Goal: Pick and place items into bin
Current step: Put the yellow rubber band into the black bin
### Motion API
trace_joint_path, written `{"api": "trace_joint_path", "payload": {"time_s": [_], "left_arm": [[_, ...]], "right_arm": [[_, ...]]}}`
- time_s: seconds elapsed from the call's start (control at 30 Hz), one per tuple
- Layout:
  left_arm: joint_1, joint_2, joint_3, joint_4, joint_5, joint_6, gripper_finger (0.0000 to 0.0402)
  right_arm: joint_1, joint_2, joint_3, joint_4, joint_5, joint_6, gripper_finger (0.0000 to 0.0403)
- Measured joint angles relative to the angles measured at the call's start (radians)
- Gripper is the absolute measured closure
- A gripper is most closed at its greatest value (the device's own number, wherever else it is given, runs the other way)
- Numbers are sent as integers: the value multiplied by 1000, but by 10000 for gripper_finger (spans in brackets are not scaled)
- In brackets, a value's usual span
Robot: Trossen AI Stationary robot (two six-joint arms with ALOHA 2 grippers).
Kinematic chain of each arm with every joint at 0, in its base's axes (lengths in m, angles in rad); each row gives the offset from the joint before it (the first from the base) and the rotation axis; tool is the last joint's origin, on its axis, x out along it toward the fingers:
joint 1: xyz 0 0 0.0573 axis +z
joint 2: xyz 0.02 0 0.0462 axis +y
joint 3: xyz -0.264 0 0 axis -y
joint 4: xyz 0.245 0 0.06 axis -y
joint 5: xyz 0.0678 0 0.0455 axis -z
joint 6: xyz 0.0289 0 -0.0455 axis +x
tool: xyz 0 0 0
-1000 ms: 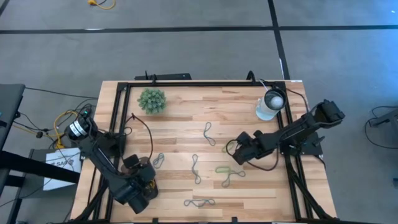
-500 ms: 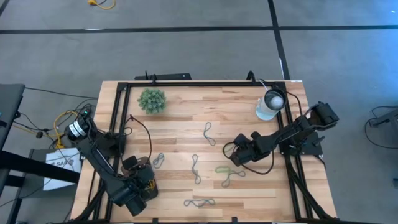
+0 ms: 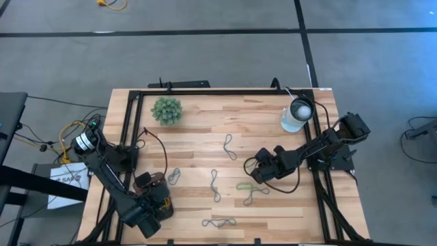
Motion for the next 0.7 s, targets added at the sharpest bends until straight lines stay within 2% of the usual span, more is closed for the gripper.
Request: {"api": "trace_joint_path", "payload": {"time_s": [0.1,0.27,0.43,0.6,0.7], "left_arm": [[0,0,0,0,-14,0,280],[0,0,0,0,-80,-41,280],[0,0,0,12,-252,-115,280],[0,0,0,58,-441,11,280],[5,0,0,136,-560,116,280]], "right_arm": [[18,-10,-4,11,13,-24,391],[70,-30,47,-3,70,-62,400],[136,-48,173,15,153,-116,402],[176,-50,310,111,234,-284,402],[171,-50,349,270,245,-418,402]]}}
